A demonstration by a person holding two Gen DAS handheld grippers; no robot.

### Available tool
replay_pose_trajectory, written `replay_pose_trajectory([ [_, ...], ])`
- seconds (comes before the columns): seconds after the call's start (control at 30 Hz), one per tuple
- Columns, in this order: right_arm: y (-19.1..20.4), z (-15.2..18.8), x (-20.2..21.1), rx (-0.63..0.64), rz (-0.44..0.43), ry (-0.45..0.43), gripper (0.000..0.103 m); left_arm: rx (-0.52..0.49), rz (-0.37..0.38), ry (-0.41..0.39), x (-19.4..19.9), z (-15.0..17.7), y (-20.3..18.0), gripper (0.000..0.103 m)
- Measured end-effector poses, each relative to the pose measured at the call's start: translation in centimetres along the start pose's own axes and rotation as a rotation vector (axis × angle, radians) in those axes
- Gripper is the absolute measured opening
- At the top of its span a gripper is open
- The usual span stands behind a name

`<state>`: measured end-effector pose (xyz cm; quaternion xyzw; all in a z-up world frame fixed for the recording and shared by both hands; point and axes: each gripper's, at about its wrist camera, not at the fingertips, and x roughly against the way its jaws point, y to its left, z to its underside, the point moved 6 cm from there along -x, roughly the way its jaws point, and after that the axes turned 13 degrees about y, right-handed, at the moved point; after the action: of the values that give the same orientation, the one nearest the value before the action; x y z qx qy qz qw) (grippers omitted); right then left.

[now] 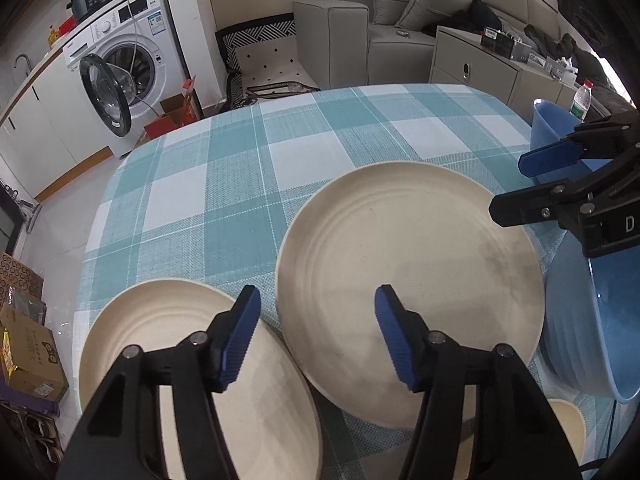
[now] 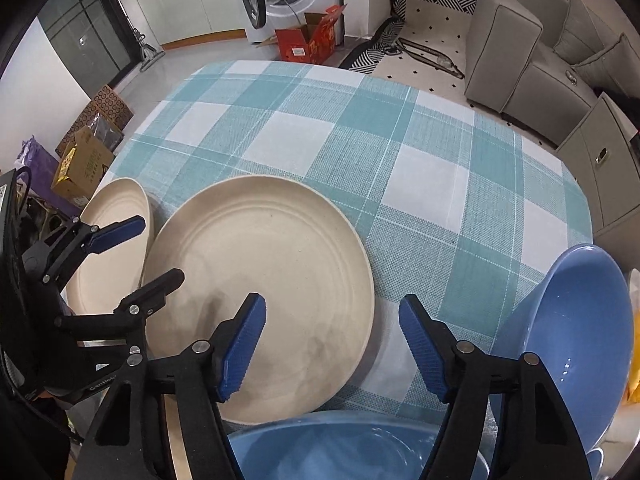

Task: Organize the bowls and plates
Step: 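Move the right tool toward the rim of the large cream plate, then close the right gripper on the large cream plate's rim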

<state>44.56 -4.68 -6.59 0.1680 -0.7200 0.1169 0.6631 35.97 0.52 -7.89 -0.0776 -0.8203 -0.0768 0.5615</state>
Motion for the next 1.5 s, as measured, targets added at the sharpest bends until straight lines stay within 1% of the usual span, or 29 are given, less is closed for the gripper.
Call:
replay_pose_trajectory([
  [0.07,-0.2,-0.2,-0.5,-0.004,-0.005,0.014,0.071,-0.005,-0.001,0.008,-0.3,0.0,-0.1,0.057],
  [0.17,-0.5,-0.4,-1.2,-0.016,-0.012,0.038,0.067,-0.012,0.007,0.027,-0.8,0.1,-0.1,0.055],
  [0.33,-0.5,-0.6,-2.4,-0.016,-0.016,0.07,0.067,-0.027,-0.003,0.032,-1.0,0.1,-0.4,0.055],
  [0.37,-0.5,-0.6,-2.6,-0.015,-0.013,0.077,0.066,-0.029,-0.004,0.032,-1.1,0.1,-0.4,0.055],
  [0.4,-0.5,-0.6,-2.8,-0.014,-0.015,0.082,0.062,-0.03,-0.003,0.031,-1.1,0.0,-0.3,0.055],
  [0.47,-0.5,-0.7,-3.3,-0.013,-0.016,0.095,0.06,-0.023,0.003,0.032,-1.2,0.0,-0.3,0.055],
  [0.6,-0.5,-0.8,-3.6,-0.014,-0.018,0.1,0.06,-0.026,0.0,0.03,-1.3,-0.3,-0.3,0.054],
  [0.83,-0.5,-0.9,-3.9,-0.016,0.003,0.115,0.059,-0.012,0.024,0.018,-1.5,-1.0,-0.5,0.054],
  [0.97,-0.7,-0.8,-4.3,-0.018,0.02,0.136,0.059,-0.006,0.039,0.044,-1.8,-0.5,-0.4,0.054],
  [1.07,-0.7,-0.7,-4.6,-0.019,0.024,0.147,0.055,-0.013,0.04,0.049,-1.8,-0.1,-0.5,0.054],
  [1.13,-0.7,-0.6,-4.8,-0.019,0.026,0.153,0.054,-0.008,0.045,0.054,-1.7,0.2,-0.5,0.054],
  [1.2,-0.7,-0.4,-4.9,-0.024,0.024,0.156,0.051,-0.006,0.047,0.062,-1.7,0.4,-0.6,0.054],
  [1.3,-0.9,-0.2,-5.1,-0.031,0.02,0.167,0.049,-0.006,0.043,0.069,-1.7,0.6,-0.7,0.054],
  [1.4,-0.7,-0.2,-5.2,-0.034,0.011,0.166,0.043,-0.011,0.032,0.076,-2.0,0.9,-0.9,0.054],
  [1.5,-0.6,-0.2,-5.3,-0.03,0.021,0.161,0.042,-0.008,0.028,0.076,-2.1,0.9,-1.0,0.054],
])
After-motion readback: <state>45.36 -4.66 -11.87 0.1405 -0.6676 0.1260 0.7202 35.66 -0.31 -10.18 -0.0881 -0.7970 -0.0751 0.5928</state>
